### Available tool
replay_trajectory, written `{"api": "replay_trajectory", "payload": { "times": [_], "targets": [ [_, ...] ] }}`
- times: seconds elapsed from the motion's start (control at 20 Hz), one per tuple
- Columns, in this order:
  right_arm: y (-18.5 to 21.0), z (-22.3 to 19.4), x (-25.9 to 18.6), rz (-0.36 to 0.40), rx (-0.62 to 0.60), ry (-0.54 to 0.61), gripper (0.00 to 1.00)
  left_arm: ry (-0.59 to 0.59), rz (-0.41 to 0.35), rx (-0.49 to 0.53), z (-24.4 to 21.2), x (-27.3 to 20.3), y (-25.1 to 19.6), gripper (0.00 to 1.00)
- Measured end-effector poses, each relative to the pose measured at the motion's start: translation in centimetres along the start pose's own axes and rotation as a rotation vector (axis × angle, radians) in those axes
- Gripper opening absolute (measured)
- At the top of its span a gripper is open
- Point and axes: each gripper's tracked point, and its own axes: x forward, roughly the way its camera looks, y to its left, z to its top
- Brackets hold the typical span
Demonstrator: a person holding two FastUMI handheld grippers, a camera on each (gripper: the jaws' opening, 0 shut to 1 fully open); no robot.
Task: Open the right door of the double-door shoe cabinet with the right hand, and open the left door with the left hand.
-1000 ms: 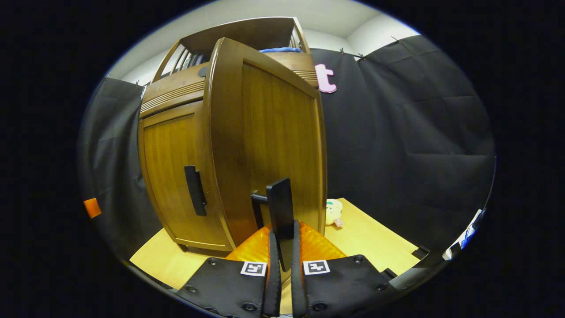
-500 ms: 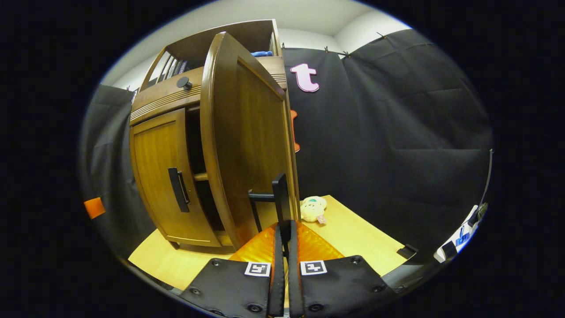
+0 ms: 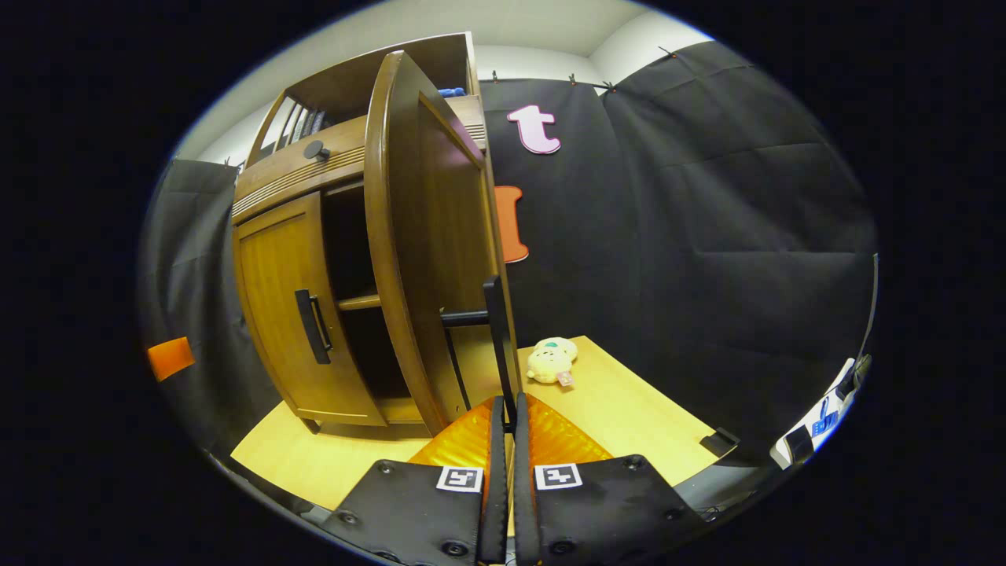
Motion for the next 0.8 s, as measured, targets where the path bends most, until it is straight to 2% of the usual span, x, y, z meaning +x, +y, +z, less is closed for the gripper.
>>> {"api": "replay_trajectory", "payload": {
  "times": [0.05, 0.15, 0.25, 0.3, 0.35, 0.5, 0.55, 0.75, 0.8],
  "targets": [
    [-0.9, 0.2, 0.0, -0.010, -0.002, -0.002, 0.17, 0.003, 0.002, 0.002, -0.1, 0.1, -0.3, 0.91],
    [-2.7, 0.6, 0.1, -0.035, 0.001, -0.010, 0.17, 0.006, 0.002, -0.002, -0.3, 0.2, -0.9, 0.91],
    [-4.4, 1.0, 0.0, -0.053, 0.010, -0.016, 0.00, 0.007, -0.003, -0.003, -0.3, 0.5, -1.5, 0.91],
    [-5.2, 1.1, 0.0, -0.063, 0.012, -0.017, 0.08, 0.007, -0.004, 0.002, -0.3, 0.5, -1.8, 0.91],
    [-5.6, 1.2, 0.3, -0.076, 0.011, -0.023, 0.08, 0.006, -0.004, 0.010, -0.3, 0.7, -2.0, 0.94],
    [-7.6, 2.1, -0.3, -0.101, 0.030, -0.046, 0.08, 0.000, -0.010, 0.017, -0.2, 1.3, -2.7, 0.94],
    [-7.9, 2.2, -0.5, -0.111, 0.036, -0.052, 0.08, 0.000, -0.014, 0.014, -0.2, 1.6, -3.0, 0.91],
    [-9.8, 2.9, -1.1, -0.168, 0.025, -0.080, 0.08, -0.009, -0.025, 0.017, 0.2, 3.4, -3.5, 0.91],
    [-9.8, 3.0, -1.2, -0.171, 0.030, -0.084, 0.08, -0.012, -0.029, 0.016, 0.3, 3.9, -3.6, 0.94]
  ]
}}
